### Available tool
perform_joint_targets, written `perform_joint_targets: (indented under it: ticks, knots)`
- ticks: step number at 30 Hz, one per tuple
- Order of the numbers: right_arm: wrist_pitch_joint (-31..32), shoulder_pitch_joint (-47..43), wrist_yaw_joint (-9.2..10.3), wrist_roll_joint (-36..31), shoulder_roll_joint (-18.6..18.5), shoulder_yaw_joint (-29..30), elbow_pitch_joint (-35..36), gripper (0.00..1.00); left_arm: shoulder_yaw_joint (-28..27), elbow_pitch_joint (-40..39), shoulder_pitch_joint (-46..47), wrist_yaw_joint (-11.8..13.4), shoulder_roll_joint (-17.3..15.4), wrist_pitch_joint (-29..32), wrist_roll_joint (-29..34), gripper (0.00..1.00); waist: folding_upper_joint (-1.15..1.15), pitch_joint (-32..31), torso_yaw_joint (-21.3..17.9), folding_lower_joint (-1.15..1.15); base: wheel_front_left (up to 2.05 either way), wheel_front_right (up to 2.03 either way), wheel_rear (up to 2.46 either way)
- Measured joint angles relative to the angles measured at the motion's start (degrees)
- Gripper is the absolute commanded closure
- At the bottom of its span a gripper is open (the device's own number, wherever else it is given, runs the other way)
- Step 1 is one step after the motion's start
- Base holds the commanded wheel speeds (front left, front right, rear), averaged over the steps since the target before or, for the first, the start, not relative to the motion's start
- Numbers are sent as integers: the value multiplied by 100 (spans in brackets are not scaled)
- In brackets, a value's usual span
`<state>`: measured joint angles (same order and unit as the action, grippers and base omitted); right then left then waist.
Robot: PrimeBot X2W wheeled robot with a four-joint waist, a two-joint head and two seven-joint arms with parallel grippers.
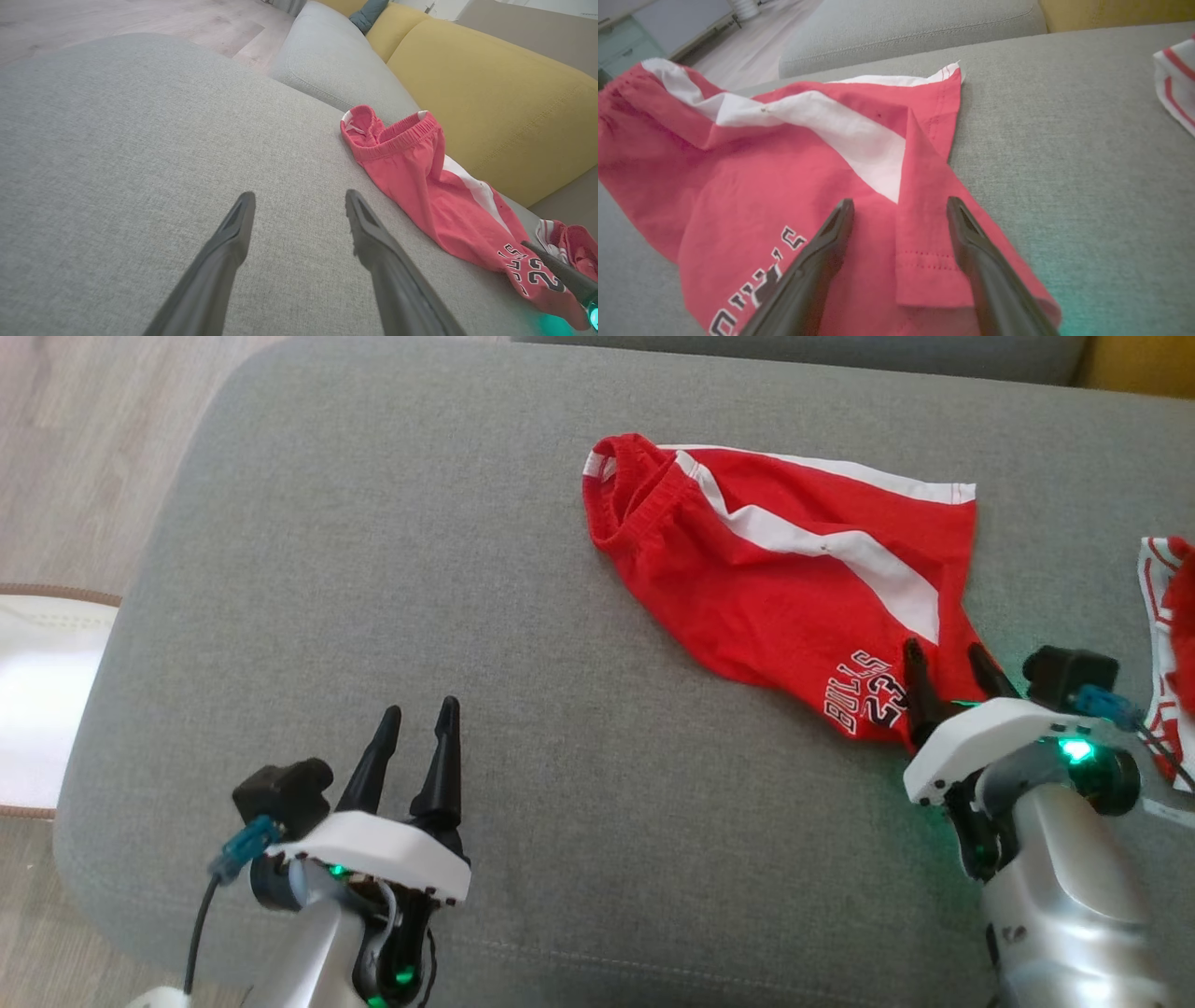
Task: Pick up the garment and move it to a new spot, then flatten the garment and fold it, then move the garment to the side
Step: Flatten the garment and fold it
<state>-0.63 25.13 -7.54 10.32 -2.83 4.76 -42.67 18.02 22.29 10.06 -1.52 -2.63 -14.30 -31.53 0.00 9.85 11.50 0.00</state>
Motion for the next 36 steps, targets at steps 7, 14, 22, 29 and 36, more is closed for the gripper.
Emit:
perform_joint_targets:
  ticks: [7,14,22,29,36]
  knots:
    - [-48,20,1,-638,-1,148,-176,0,0,-12,119,0,1,0,-42,0,0,71,-33,0,0,0,0]
    - [-140,20,0,-512,2,66,-202,0,-8,3,119,0,1,0,-41,0,0,34,-98,0,0,0,0]
    - [-129,16,1,-827,3,174,-274,0,-5,5,119,0,3,0,-42,0,0,-53,-208,0,0,0,0]
    - [-25,16,0,-1517,2,706,-237,0,-4,5,119,0,4,0,-41,0,0,-31,-197,0,0,0,0]
    - [65,23,0,-2053,-46,1296,-102,0,-2,5,119,0,4,0,-42,0,0,10,-154,0,0,0,0]
